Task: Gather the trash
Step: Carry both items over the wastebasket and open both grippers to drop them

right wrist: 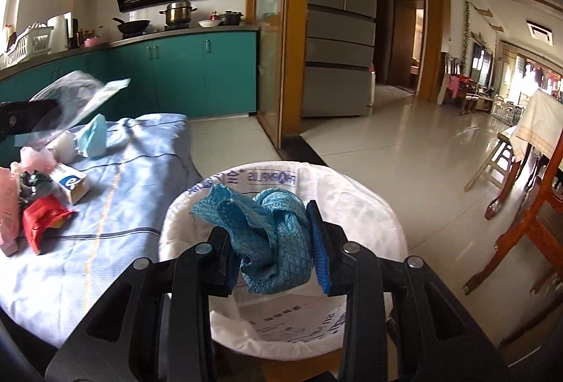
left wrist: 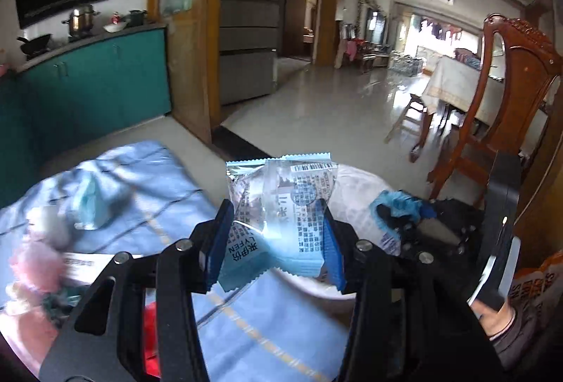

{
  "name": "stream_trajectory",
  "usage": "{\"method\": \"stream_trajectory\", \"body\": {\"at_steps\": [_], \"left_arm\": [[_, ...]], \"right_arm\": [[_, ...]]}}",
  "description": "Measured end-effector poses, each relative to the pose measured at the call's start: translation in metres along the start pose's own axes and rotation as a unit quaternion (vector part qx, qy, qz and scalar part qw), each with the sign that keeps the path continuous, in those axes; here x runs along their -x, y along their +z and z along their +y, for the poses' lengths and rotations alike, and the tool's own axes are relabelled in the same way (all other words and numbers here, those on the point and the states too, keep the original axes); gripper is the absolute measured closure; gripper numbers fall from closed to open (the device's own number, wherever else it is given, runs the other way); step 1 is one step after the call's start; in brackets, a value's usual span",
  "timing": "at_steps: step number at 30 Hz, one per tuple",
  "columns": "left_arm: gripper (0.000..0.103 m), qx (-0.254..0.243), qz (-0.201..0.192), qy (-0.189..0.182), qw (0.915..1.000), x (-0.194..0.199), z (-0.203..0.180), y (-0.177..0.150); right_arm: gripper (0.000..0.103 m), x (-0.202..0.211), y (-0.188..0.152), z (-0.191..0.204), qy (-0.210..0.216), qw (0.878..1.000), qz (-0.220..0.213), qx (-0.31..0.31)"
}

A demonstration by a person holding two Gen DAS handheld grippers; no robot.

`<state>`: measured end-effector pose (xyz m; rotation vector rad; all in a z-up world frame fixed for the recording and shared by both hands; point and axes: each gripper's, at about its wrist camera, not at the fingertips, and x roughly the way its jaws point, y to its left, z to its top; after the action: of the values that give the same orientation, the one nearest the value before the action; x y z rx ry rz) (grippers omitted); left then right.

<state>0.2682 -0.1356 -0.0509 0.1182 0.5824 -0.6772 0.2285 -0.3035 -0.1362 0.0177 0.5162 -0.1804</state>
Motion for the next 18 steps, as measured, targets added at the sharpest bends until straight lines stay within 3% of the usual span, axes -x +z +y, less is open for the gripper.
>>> {"method": "stream_trajectory", "body": {"at_steps": [5,7,11,12,15,18], "left_arm": [[0.048,0.047,0.068,-0.080,0.9933,-0.080,-0.008,-0.002],[0.028,0.041,0.078,-0.082,0.9928,-0.102,-0.010,0.000],[0.022,0.046,0.065,-0.057,0.9952,-0.095,0.002,0.002],[0.022,0.046,0.057,-0.042,0.9964,-0.086,0.007,0.003],[0.018,0.038,0.006,0.047,0.9981,-0.045,0.021,0.010],[0.016,0.038,-0.045,0.165,0.9846,-0.002,0.045,0.010]], "right_arm": [[0.069,-0.014,-0.007,-0.008,-0.049,0.999,0.006,0.003],[0.069,-0.016,-0.009,-0.015,-0.053,0.998,0.014,-0.009],[0.069,-0.016,-0.008,-0.020,-0.052,0.998,0.012,-0.018],[0.069,-0.016,-0.008,-0.021,-0.050,0.998,0.011,-0.019],[0.068,-0.016,-0.007,-0.021,-0.044,0.999,0.013,-0.026],[0.062,-0.016,-0.007,-0.020,-0.046,0.998,0.021,-0.027]]}}
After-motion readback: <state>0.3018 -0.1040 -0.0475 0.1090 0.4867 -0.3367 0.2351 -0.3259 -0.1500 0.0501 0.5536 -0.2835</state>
